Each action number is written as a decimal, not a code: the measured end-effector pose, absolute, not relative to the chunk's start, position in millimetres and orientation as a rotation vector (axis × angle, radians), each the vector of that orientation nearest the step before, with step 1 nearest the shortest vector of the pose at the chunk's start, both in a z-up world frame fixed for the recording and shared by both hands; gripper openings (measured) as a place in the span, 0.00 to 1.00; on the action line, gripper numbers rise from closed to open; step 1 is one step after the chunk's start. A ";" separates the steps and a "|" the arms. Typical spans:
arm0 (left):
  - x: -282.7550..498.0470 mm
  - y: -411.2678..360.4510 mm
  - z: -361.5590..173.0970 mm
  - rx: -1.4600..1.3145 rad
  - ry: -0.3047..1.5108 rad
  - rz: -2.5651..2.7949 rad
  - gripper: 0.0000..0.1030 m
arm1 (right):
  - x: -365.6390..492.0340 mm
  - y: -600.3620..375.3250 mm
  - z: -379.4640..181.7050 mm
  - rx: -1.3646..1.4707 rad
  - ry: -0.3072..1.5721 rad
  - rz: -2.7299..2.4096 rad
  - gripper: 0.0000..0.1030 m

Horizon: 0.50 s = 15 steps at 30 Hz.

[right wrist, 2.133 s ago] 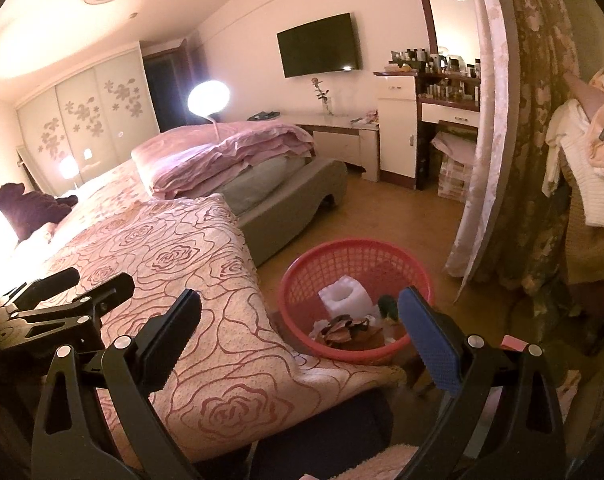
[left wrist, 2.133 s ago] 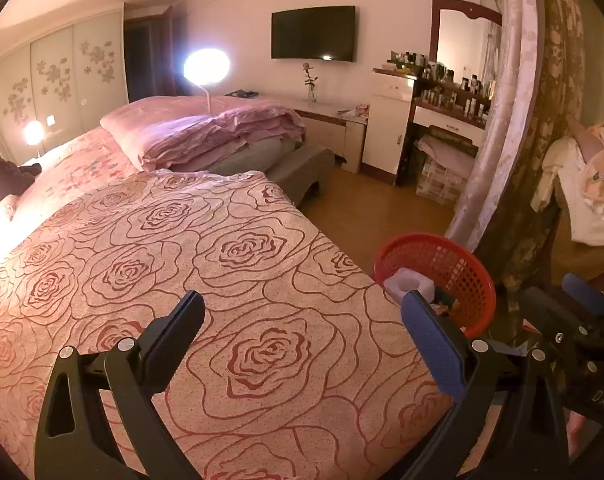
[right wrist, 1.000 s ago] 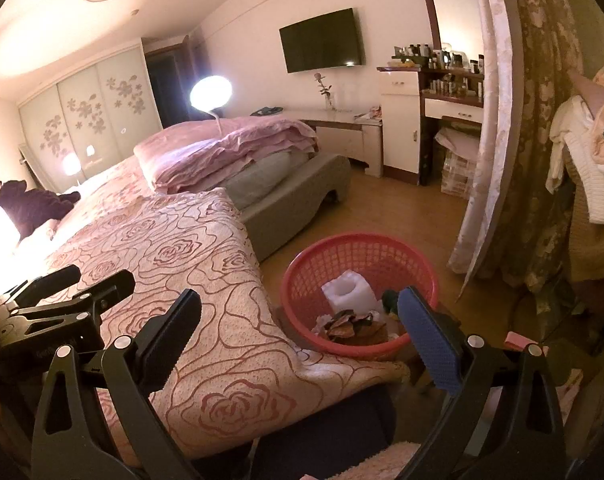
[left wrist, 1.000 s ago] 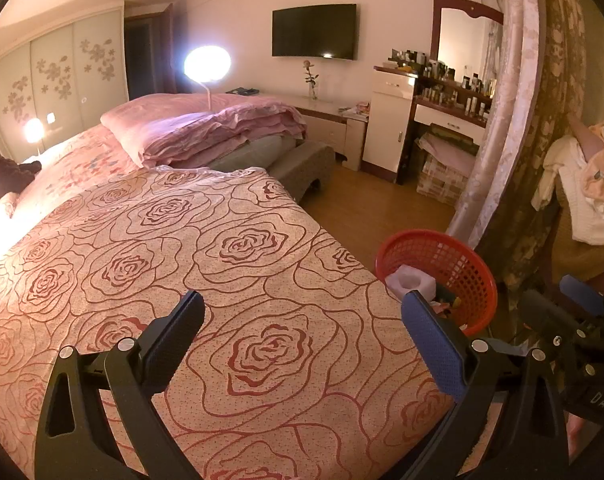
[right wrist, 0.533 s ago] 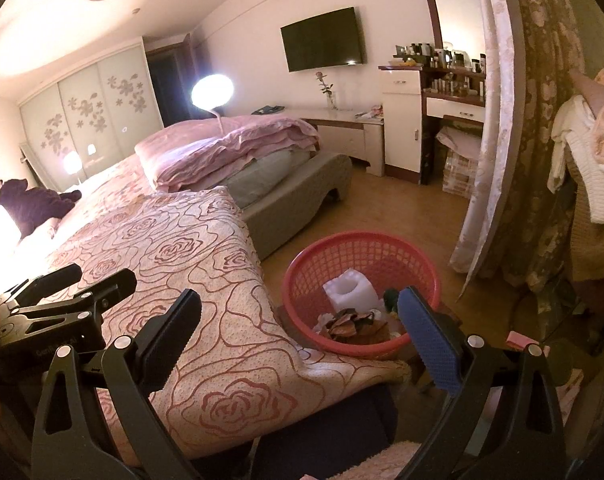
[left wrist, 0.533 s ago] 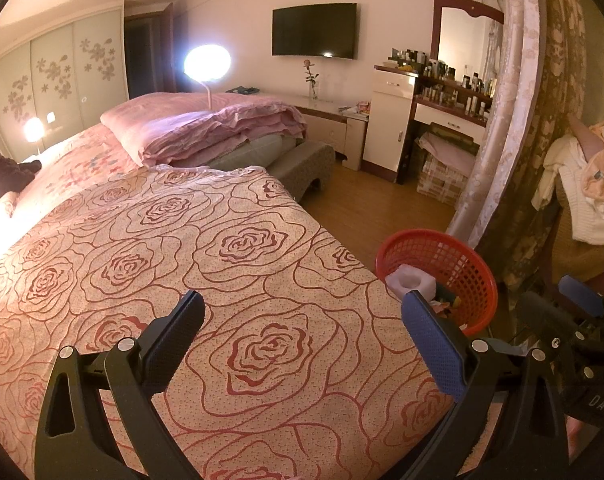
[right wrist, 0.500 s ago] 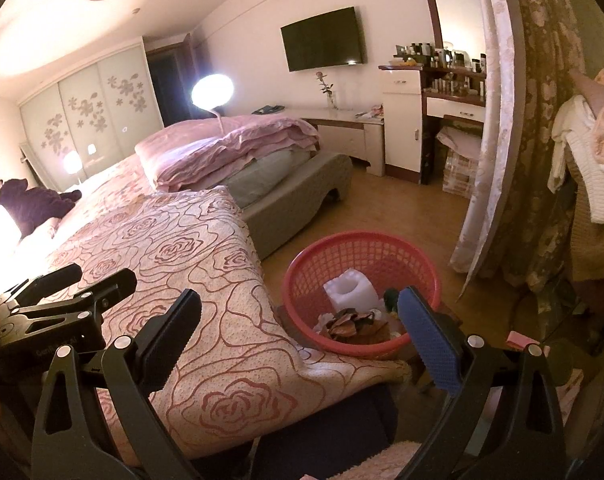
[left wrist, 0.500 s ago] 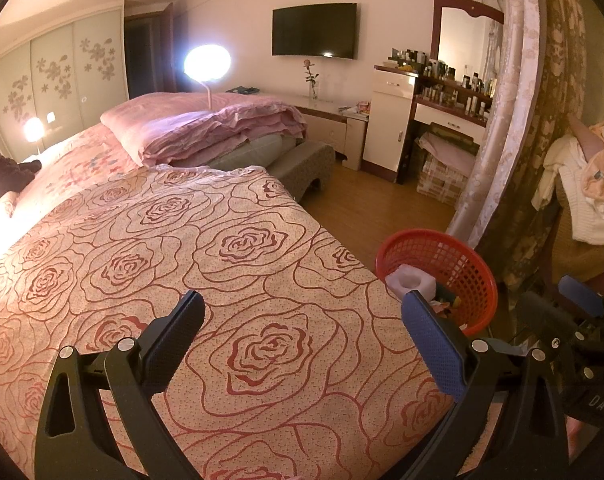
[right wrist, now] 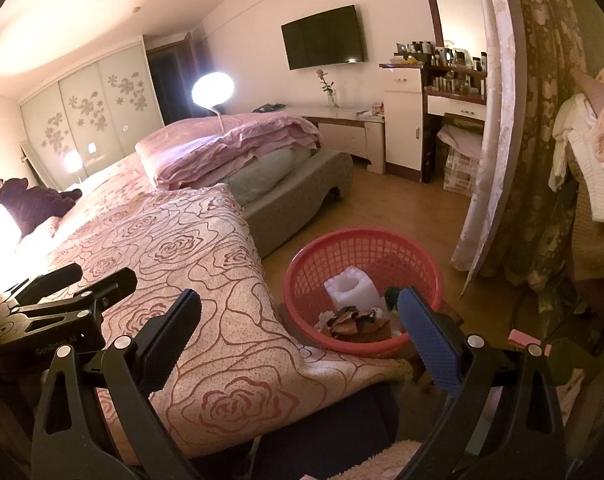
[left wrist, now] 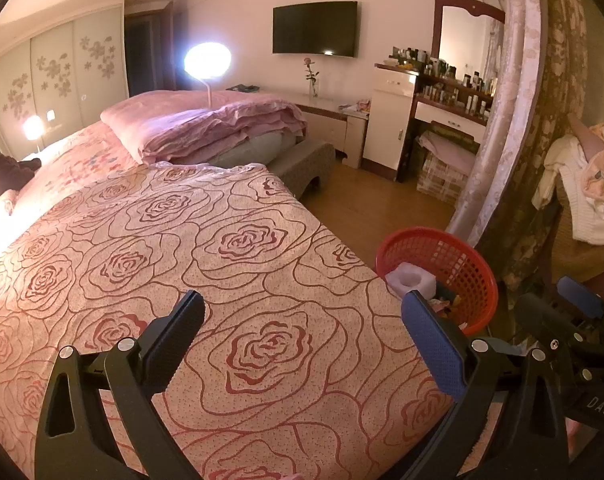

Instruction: Collect trash

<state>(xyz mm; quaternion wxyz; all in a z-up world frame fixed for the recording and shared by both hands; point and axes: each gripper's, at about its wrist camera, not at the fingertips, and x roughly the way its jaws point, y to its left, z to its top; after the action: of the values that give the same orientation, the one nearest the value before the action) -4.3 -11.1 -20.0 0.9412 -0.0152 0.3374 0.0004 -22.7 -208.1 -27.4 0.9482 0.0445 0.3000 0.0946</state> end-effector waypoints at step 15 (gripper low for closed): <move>-10.6 -6.1 -18.4 -0.059 0.655 -0.009 0.92 | -26.6 -204.8 -32.9 0.091 0.617 0.186 0.93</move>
<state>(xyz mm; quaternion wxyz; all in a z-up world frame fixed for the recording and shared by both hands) -10.6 -6.1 -18.4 0.9464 -0.0291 0.3217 -0.0042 -26.6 -204.8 -32.9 0.9476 0.0446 0.3030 0.0912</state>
